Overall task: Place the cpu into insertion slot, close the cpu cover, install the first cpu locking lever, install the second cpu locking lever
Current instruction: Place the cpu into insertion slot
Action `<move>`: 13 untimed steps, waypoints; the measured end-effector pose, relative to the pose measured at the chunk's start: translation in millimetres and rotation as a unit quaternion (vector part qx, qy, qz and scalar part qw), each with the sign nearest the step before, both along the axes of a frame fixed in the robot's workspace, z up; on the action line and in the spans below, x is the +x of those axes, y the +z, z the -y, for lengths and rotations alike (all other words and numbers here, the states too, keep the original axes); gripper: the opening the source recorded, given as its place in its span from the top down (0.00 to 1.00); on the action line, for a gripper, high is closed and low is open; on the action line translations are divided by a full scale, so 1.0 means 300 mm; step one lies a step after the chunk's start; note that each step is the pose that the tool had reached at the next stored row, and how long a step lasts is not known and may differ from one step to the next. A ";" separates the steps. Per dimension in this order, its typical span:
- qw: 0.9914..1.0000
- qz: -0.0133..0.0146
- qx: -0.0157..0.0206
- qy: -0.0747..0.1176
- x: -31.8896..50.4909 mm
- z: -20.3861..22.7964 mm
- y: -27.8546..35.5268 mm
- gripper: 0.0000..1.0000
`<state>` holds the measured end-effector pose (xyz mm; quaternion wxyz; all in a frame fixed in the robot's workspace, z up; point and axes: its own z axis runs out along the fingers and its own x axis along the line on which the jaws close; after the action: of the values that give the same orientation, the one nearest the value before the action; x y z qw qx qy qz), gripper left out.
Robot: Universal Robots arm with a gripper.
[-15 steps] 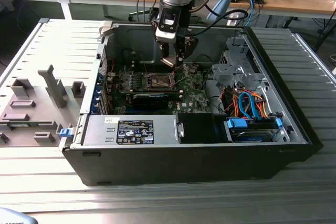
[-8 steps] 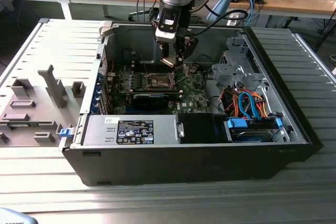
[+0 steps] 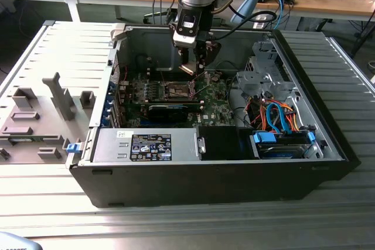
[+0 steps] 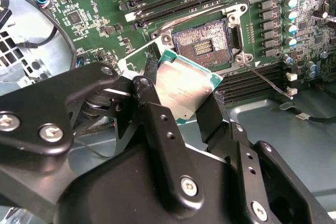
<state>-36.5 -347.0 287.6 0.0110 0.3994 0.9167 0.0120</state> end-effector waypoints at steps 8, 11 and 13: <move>1.000 0.000 0.000 -0.003 0.000 0.000 0.000 0.45; 1.000 0.000 0.000 -0.004 0.000 0.000 -0.001 0.45; 1.000 0.000 0.000 -0.004 0.000 0.000 -0.001 0.45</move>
<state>-36.6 -347.0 287.4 0.0111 0.4031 0.9150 0.0119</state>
